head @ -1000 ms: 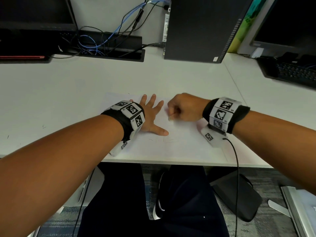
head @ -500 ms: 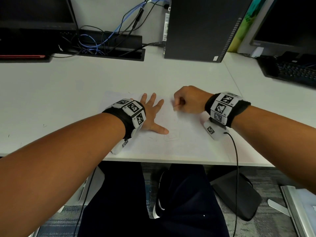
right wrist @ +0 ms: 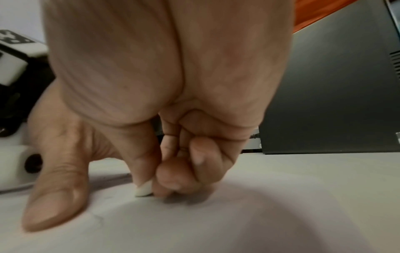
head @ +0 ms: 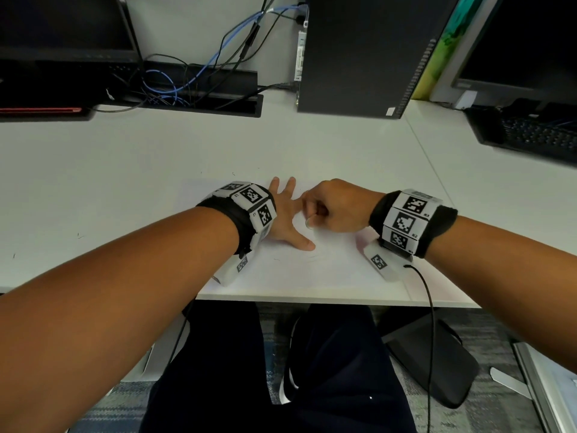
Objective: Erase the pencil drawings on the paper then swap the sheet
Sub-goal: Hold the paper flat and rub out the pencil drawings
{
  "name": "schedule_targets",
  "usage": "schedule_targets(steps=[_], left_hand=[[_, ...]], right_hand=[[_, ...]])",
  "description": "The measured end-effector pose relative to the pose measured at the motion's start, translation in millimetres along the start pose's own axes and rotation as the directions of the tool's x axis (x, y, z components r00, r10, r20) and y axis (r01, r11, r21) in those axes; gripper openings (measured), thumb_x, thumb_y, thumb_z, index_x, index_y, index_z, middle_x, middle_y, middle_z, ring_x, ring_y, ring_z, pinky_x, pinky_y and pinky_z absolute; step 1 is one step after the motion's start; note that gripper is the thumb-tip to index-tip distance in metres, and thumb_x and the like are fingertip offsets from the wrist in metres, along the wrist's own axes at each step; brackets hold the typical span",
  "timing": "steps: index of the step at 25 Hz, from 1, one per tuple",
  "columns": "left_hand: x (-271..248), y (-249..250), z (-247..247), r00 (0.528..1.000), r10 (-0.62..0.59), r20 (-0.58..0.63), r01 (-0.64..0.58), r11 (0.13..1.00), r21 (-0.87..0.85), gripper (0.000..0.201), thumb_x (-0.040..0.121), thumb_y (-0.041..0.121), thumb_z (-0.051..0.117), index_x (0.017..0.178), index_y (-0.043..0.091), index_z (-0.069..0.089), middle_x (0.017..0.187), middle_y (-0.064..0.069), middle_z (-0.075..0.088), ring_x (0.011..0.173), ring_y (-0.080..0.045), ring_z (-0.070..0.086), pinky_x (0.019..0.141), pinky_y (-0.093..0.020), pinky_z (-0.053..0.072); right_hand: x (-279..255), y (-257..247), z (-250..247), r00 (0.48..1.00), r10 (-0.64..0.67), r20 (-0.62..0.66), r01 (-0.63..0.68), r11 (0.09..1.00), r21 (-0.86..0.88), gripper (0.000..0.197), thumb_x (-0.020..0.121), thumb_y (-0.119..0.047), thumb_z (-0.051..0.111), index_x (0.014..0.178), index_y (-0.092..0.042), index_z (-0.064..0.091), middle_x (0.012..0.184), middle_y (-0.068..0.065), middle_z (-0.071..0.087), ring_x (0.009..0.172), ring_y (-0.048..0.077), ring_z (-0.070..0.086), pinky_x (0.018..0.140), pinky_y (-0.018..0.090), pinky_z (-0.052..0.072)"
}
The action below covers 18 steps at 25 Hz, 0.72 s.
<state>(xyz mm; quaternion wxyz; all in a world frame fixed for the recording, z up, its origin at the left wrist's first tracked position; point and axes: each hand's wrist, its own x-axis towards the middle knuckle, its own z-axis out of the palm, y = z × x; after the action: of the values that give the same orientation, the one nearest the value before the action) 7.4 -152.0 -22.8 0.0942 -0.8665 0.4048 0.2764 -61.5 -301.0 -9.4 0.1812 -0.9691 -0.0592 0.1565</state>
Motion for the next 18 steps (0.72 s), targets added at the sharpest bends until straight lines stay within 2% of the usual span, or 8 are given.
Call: schedule_targets(steps=[3, 7, 11, 12, 15, 16, 18], left_hand=[[3, 3, 3, 1.000, 0.003, -0.020, -0.003, 1.000, -0.014, 0.116, 0.066, 0.087, 0.053, 0.155, 0.041, -0.005, 0.161, -0.002, -0.027, 0.147, -0.034, -0.022, 0.113, -0.065, 0.001], [3, 3, 2, 1.000, 0.006, -0.018, -0.005, 0.999, 0.035, 0.123, 0.066, 0.089, 0.051, 0.152, 0.036, -0.020, 0.160, -0.002, -0.029, 0.147, -0.035, -0.023, 0.112, -0.067, 0.002], [3, 2, 3, 1.000, 0.001, -0.026, 0.000, 1.000, 0.029, 0.122, 0.064, 0.090, 0.050, 0.153, 0.040, -0.016, 0.160, -0.002, -0.028, 0.147, -0.034, -0.022, 0.112, -0.066, 0.003], [3, 1, 4, 1.000, -0.001, -0.028, 0.002, 1.000, 0.028, 0.122, 0.064, 0.090, 0.050, 0.152, 0.040, -0.017, 0.160, -0.002, -0.028, 0.147, -0.034, -0.022, 0.112, -0.066, 0.003], [4, 3, 4, 1.000, -0.006, -0.019, 0.006, 0.999, 0.035, 0.124, 0.065, 0.091, 0.049, 0.151, 0.037, -0.022, 0.159, -0.002, -0.030, 0.147, -0.035, -0.023, 0.112, -0.067, 0.002], [4, 4, 4, 1.000, -0.007, -0.016, 0.007, 0.999, 0.036, 0.124, 0.064, 0.091, 0.049, 0.151, 0.037, -0.023, 0.159, -0.002, -0.030, 0.146, -0.035, -0.023, 0.112, -0.067, 0.002], [4, 3, 4, 1.000, -0.006, -0.015, 0.007, 1.000, 0.026, 0.123, 0.064, 0.091, 0.049, 0.151, 0.039, -0.020, 0.159, -0.001, -0.030, 0.147, -0.034, -0.023, 0.112, -0.067, 0.001]], right_hand=[[2, 7, 0, 1.000, -0.006, 0.002, 0.006, 1.000, 0.009, 0.011, 0.086, -0.022, 0.070, 0.080, -0.015, 0.065, 0.079, -0.003, 0.068, 0.073, 0.014, 0.062, 0.071, 0.029, 0.052], [6, 14, -17, 0.996, 0.032, -0.085, -0.036, 0.998, -0.043, 0.012, 0.087, -0.016, 0.069, 0.076, -0.013, 0.065, 0.067, -0.011, 0.059, 0.063, 0.002, 0.053, 0.065, 0.024, 0.041], [-4, 1, -7, 0.995, -0.025, 0.096, 0.029, 0.999, -0.038, 0.015, 0.086, -0.018, 0.070, 0.072, -0.017, 0.065, 0.068, -0.007, 0.061, 0.061, 0.004, 0.052, 0.062, 0.018, 0.042], [-3, 1, -7, 0.995, -0.027, 0.092, 0.032, 0.998, -0.051, 0.015, 0.086, -0.019, 0.071, 0.073, -0.016, 0.065, 0.067, -0.007, 0.060, 0.061, 0.004, 0.052, 0.062, 0.019, 0.042], [6, 14, -22, 0.997, 0.053, -0.060, -0.056, 0.996, -0.064, 0.015, 0.085, -0.017, 0.070, 0.071, -0.017, 0.065, 0.065, -0.008, 0.059, 0.061, 0.005, 0.053, 0.066, 0.025, 0.043], [7, 15, -23, 0.996, 0.067, -0.065, -0.071, 0.996, -0.060, 0.015, 0.085, -0.017, 0.070, 0.071, -0.017, 0.065, 0.066, -0.007, 0.061, 0.063, 0.007, 0.055, 0.066, 0.026, 0.045], [3, 7, -15, 1.000, 0.026, 0.013, -0.025, 0.998, -0.049, 0.011, 0.084, -0.018, 0.071, 0.074, -0.015, 0.068, 0.072, -0.006, 0.066, 0.067, 0.009, 0.058, 0.067, 0.025, 0.048]])
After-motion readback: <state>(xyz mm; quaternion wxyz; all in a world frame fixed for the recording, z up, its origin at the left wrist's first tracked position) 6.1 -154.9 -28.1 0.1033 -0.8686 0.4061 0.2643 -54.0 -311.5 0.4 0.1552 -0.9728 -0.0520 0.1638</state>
